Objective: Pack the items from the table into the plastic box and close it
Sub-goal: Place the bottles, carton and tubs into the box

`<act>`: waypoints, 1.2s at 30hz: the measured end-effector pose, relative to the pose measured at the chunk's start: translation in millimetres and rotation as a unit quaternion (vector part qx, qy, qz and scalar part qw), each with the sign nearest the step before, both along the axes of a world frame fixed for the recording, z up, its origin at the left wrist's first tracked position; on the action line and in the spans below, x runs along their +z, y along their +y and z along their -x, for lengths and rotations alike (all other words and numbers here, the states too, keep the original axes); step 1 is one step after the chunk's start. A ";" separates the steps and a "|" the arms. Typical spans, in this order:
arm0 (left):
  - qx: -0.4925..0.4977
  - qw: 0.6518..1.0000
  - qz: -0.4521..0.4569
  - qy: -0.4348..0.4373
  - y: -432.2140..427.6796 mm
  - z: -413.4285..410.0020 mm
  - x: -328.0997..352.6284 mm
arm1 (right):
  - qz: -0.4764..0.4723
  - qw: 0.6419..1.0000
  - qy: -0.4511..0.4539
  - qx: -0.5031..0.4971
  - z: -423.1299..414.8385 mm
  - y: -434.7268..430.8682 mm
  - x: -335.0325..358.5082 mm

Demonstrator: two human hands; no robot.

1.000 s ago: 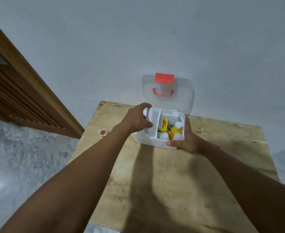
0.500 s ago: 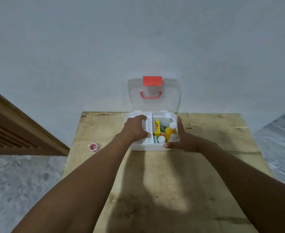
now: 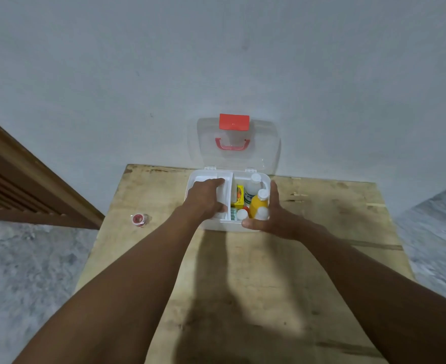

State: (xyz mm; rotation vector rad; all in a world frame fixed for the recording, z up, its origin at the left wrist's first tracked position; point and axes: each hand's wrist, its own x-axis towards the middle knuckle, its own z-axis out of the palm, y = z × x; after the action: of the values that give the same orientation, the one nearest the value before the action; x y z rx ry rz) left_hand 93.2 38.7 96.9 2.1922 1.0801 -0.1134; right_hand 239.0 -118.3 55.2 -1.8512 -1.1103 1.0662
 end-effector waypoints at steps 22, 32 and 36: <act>0.079 0.991 -0.071 -0.083 -20.4 20.4 -1.9 | -0.056 0.995 -0.017 -0.081 2.9 -6.1 -12.3; 0.257 0.942 -0.187 -0.112 -42.6 155.6 -25.0 | -0.030 0.995 -0.065 -0.063 -9.9 -4.6 -29.7; 0.271 0.938 -0.200 -0.087 -46.4 194.2 -53.3 | -0.038 0.996 -0.046 -0.069 6.1 -5.0 -8.7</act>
State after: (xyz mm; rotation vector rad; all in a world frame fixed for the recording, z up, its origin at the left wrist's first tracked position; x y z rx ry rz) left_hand -101.0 -7.7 43.6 2.0965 1.6689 0.5809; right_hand 232.9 -123.3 46.6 -1.9010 -1.0447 0.8571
